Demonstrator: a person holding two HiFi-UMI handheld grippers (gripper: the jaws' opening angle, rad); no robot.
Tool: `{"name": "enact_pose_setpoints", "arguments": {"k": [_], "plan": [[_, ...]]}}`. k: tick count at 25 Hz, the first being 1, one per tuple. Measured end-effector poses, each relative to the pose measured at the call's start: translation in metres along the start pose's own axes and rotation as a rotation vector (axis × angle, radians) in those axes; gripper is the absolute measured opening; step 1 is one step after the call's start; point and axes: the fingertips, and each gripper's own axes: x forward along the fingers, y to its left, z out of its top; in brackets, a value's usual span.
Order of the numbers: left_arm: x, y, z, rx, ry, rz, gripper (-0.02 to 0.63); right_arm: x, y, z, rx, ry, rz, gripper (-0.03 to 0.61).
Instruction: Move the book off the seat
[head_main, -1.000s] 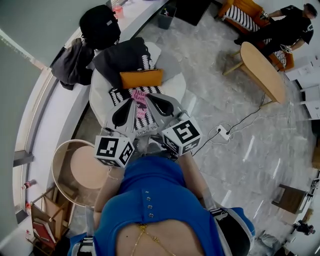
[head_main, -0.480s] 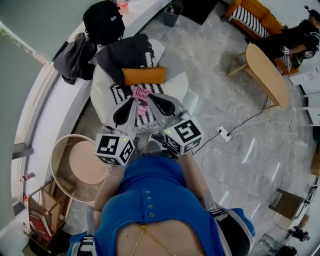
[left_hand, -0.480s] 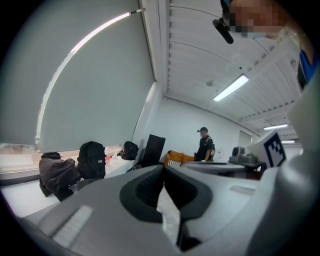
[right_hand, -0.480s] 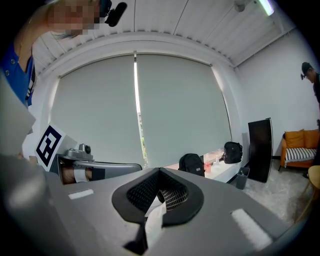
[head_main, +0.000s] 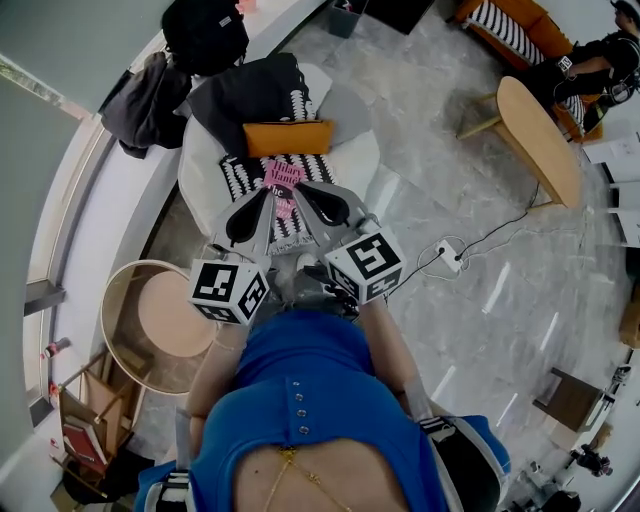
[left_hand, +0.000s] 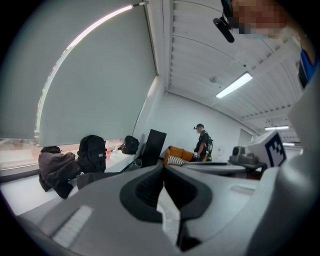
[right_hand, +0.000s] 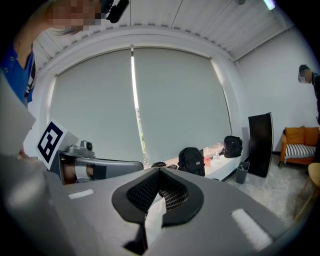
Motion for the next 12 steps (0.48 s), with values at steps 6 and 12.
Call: {"name": "enact_pose_setpoints", "arguments": {"k": [6, 12], "plan": [[0.03, 0.042, -0.039, -0.075, 0.086, 0.016, 0.003, 0.038, -0.023, -0.032, 0.013, 0.09, 0.01, 0.0], [0.067, 0.101, -0.104, -0.094, 0.22, 0.049, 0.003, 0.084, -0.065, -0.088, 0.073, 0.201, 0.024, 0.0]]}}
